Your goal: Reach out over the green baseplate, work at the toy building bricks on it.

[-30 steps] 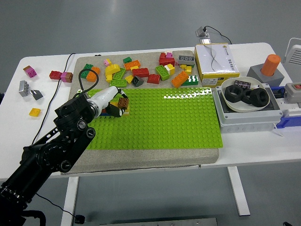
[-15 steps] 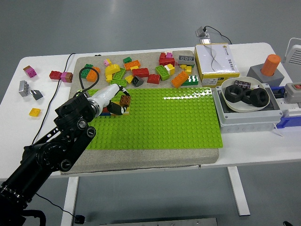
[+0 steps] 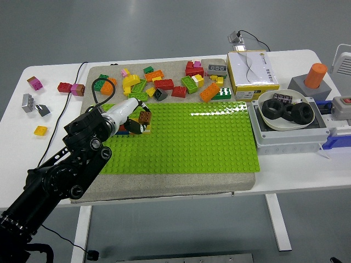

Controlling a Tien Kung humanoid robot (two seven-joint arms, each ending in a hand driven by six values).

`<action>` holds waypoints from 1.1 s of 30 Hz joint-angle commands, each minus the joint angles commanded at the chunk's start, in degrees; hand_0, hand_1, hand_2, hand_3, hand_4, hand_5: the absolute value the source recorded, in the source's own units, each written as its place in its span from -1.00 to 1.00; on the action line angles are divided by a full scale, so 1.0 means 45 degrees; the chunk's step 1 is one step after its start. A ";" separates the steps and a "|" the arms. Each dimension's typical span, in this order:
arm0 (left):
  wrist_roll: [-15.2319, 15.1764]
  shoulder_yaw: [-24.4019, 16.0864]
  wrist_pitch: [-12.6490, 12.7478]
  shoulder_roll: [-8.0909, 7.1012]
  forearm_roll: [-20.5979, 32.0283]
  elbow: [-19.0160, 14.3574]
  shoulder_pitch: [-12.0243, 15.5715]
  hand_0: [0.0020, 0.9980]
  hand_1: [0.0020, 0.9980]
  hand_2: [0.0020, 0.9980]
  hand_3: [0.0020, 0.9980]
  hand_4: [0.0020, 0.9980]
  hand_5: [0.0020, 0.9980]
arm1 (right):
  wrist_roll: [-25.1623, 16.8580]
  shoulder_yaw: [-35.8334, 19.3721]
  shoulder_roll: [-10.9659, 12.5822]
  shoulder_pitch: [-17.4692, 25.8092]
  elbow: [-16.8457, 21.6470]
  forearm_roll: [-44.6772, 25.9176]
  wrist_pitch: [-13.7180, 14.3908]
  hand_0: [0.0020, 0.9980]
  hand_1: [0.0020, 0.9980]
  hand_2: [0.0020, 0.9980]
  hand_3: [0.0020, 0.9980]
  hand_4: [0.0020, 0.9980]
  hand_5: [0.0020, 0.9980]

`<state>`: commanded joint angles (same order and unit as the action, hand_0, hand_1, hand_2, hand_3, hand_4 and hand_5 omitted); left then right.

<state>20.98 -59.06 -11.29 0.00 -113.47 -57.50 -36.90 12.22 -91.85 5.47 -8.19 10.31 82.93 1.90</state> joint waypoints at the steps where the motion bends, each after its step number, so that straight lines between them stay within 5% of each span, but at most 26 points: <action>1: 0.0015 0.0001 -0.0009 0.0000 0.0006 0.0010 0.0001 1.00 0.93 0.94 0.29 0.06 -1.00 | -0.0003 0.0003 -0.0001 0.0000 0.0000 -0.0004 0.0003 0.18 0.16 0.30 0.32 0.28 0.63; 33: 0.0106 0.0002 -0.0021 0.0000 0.0083 0.0121 0.0015 1.00 0.94 0.96 0.43 0.21 -1.00 | -0.0046 -0.0003 0.0006 -0.0012 0.0000 0.0097 0.0016 0.18 0.17 0.29 0.34 0.28 0.61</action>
<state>21.45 -59.05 -11.39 0.00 -113.09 -56.95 -36.83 12.01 -91.86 5.49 -8.25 10.31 83.36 1.98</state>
